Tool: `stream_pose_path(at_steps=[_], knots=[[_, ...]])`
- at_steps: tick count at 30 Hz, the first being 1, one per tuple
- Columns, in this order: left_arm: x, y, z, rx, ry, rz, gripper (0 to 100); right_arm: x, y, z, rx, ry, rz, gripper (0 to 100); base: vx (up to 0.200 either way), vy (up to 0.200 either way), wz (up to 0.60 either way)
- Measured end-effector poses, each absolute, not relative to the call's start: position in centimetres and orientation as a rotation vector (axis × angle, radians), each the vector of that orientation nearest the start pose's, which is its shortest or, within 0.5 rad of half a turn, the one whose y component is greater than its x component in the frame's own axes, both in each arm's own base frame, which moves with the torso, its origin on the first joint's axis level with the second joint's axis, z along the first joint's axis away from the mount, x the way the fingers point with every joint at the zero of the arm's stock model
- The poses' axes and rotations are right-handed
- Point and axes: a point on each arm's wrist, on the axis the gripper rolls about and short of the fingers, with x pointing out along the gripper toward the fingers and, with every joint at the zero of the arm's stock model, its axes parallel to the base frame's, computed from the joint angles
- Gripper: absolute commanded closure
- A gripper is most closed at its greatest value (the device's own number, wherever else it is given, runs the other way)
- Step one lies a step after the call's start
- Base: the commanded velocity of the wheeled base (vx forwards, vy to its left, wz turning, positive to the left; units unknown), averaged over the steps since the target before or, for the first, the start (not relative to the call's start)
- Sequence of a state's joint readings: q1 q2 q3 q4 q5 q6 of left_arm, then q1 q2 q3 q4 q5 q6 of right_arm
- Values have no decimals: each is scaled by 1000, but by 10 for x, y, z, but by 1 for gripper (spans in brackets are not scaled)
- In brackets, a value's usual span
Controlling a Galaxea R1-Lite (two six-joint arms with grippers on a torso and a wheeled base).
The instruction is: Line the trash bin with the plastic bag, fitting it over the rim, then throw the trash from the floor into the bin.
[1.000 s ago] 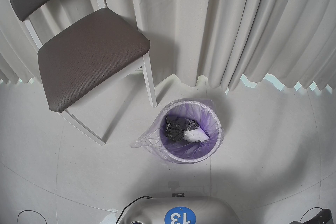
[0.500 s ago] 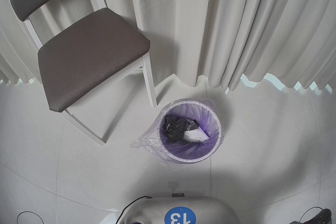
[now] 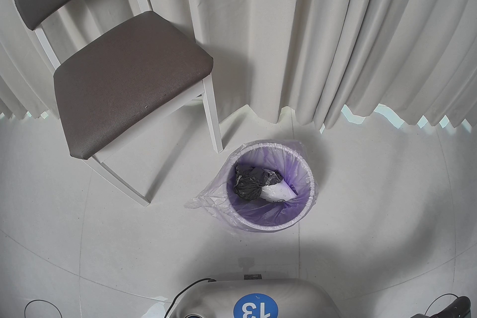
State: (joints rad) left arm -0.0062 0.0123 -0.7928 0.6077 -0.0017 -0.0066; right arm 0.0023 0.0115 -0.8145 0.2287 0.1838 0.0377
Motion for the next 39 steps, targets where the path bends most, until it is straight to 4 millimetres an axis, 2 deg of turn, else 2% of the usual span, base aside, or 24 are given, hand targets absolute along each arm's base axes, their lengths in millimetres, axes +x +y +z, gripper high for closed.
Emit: stream_pose_path(at_steps=[8, 13, 19, 24, 30, 39], knots=[[-115, -1, 190, -4, -148, -66, 0, -143, 4, 234, 27, -542, 240, 0, 0, 0, 0], [-100, -1, 187, 0, -205, -80, 0, -140, 6, 231, 14, -509, 303, 0, 0, 0, 0], [-81, -2, 177, 8, -247, -100, 0, -128, 6, 220, 29, -434, 323, 0, 0, 0, 0], [-68, -2, 162, 10, -197, -122, 0, -111, 6, 208, 12, -384, 315, 0, 0, 0, 0], [-52, -3, 142, 5, -173, -133, 0, -89, 6, 195, -26, -429, 267, 0, 0, 0, 0], [-26, -2, 95, -15, -91, -87, 0, -57, 4, 164, -23, -438, 185, 0, 0, 0, 0]])
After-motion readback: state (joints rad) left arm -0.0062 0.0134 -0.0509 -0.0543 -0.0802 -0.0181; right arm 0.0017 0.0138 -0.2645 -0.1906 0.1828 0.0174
